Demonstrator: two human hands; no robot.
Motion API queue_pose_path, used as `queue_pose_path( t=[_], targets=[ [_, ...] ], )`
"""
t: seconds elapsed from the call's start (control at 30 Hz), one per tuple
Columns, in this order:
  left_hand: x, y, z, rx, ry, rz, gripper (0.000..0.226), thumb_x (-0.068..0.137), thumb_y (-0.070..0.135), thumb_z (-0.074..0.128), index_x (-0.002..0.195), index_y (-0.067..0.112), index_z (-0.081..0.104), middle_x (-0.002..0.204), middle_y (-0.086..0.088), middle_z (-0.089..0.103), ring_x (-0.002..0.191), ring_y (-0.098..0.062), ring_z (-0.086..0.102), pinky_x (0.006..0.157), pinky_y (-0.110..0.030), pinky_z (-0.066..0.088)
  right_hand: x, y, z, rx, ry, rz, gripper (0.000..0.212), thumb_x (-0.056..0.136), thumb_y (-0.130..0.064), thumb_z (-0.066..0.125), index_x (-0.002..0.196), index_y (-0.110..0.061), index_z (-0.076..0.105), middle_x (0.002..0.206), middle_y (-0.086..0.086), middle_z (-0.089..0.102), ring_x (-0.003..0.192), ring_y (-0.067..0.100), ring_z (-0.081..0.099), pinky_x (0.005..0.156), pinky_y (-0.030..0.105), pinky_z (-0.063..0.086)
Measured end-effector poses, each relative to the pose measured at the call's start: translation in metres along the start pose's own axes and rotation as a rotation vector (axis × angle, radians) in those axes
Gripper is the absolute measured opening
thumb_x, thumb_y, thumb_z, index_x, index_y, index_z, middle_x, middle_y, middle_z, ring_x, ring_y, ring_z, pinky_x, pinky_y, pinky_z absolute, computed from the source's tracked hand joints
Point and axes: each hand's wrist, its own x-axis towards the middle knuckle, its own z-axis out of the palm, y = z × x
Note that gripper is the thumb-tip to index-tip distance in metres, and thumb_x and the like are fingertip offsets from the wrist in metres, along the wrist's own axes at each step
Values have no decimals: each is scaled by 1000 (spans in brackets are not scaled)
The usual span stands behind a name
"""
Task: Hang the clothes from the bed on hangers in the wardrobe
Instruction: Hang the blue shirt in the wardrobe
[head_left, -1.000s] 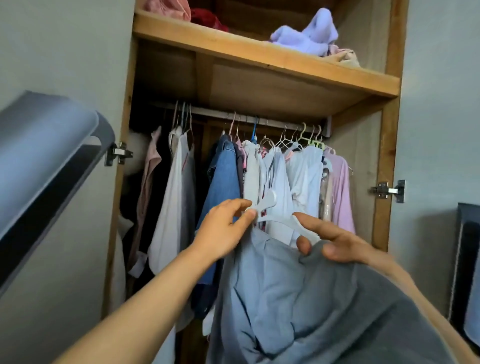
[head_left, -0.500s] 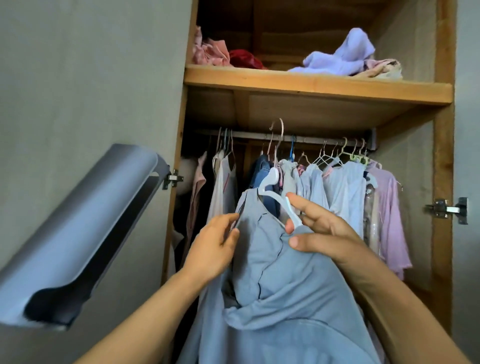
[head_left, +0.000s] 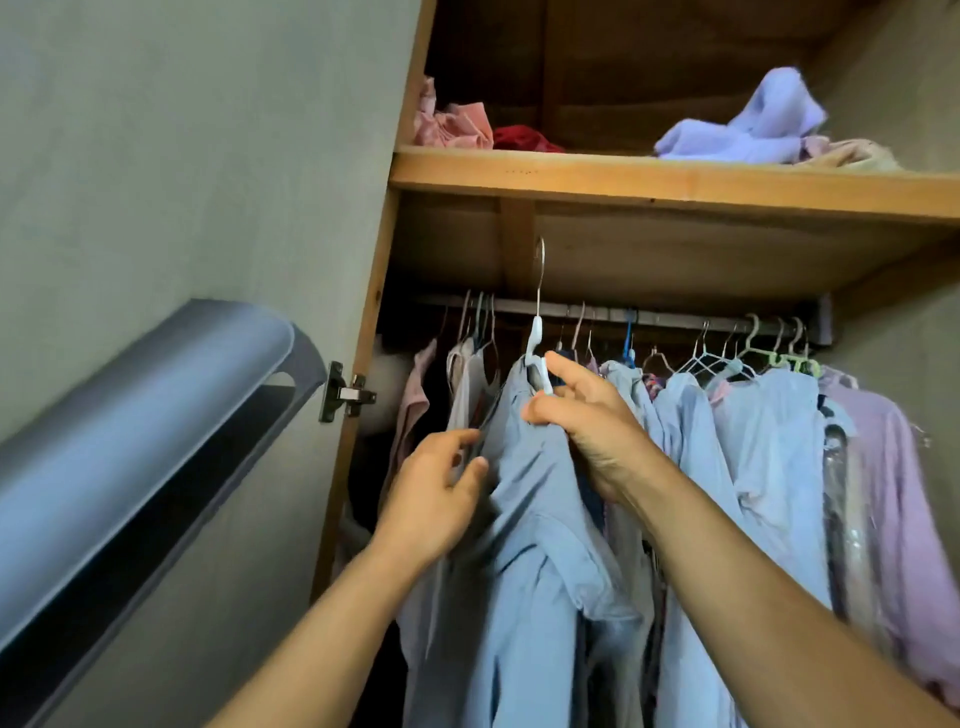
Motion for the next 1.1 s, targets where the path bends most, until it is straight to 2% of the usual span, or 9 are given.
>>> queue_pose_path(
  t=[0.13,0.3,0.43,0.63,0.7,0.8,0.87,1.0,1.1],
  targets=[
    [37,-25,21,-4,47,52,34,93,23,56,126,19,56,126,4,55,108,-1,48,89,-17,36,63,34,-9,-92,54,-2,81,74,-5,68,145,-16,31,126,13,57,112,24,57,89,32,49],
    [92,-56,41,80,130,131,32,91,23,58,123,20,59,124,6,55,116,-9,50,97,-22,39,135,64,-24,-181,89,26,74,79,-4,66,145,-9,32,142,6,42,116,16,44,91,27,38],
    [130,-81,53,220,171,243,30,89,27,60,119,22,59,122,8,56,114,-9,51,93,-30,44,181,84,-34,-215,129,40,58,78,0,64,133,0,44,128,19,54,116,29,53,100,37,42],
    [159,-104,75,328,196,316,40,87,25,61,127,23,56,138,7,44,129,-9,35,105,-16,16,233,105,-48,-225,150,83,38,73,2,64,110,8,58,107,24,63,107,37,58,95,41,45],
    [166,-110,80,331,215,354,40,85,23,64,125,22,58,136,6,46,129,-10,37,104,-17,16,246,111,-54,-235,180,98,49,68,-3,69,114,7,57,105,19,63,105,33,59,94,38,45],
    [174,-114,85,317,252,397,39,84,22,64,123,21,59,134,8,45,126,-3,33,103,-15,13,276,134,-70,-218,154,97,87,41,-22,76,123,-5,54,120,19,60,112,32,57,101,43,44],
    [179,-117,91,300,264,396,39,82,20,68,120,19,62,133,5,48,127,-10,38,103,-19,18,298,152,-81,-210,123,106,91,32,-28,76,118,-6,57,120,20,60,111,34,57,100,45,45],
    [184,-123,104,324,287,441,39,75,28,61,113,18,65,128,-2,57,126,-23,46,102,-34,33,280,142,-79,-207,91,139,35,56,-16,74,86,-17,56,90,8,63,95,26,59,81,31,46],
    [185,-128,108,343,302,463,40,76,28,61,116,21,63,131,1,54,131,-18,39,105,-34,30,271,149,-84,-227,45,136,39,79,6,62,106,-21,53,84,0,61,80,15,60,70,20,47]
  ],
)
